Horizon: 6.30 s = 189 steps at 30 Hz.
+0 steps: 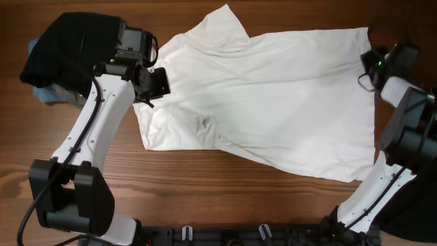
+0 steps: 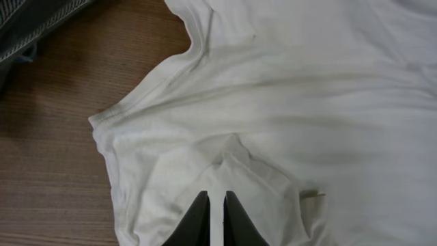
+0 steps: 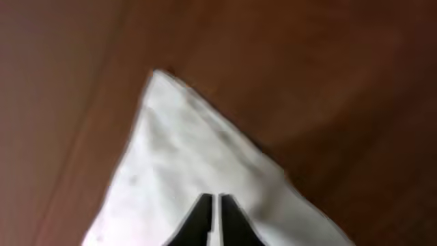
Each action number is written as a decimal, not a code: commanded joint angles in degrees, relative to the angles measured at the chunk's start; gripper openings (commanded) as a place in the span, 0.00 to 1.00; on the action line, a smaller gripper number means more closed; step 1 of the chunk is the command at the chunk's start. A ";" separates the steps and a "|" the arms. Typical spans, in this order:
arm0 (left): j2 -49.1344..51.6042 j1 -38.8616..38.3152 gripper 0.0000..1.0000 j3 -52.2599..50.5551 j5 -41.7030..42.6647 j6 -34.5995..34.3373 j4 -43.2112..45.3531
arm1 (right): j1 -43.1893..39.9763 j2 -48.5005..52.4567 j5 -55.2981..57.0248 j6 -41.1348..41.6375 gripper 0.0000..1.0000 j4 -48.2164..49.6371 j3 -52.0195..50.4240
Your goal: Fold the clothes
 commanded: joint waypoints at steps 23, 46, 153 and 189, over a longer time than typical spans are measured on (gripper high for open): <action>12.09 -1.79 0.58 -10.32 5.86 9.03 15.61 | 0.57 -42.91 -9.29 -20.52 0.61 -72.70 -12.44; 3.13 -1.79 0.04 -8.90 4.74 9.01 8.41 | -12.66 -42.91 13.18 -4.15 0.68 -63.93 -33.42; 0.02 -1.75 0.04 -6.27 -4.09 9.01 25.05 | -13.55 -43.93 -17.00 -14.36 0.05 -28.59 -29.14; 2.51 -0.17 0.15 -6.27 -6.14 5.55 26.95 | -8.22 -38.62 -13.77 -11.61 0.32 -18.12 -29.16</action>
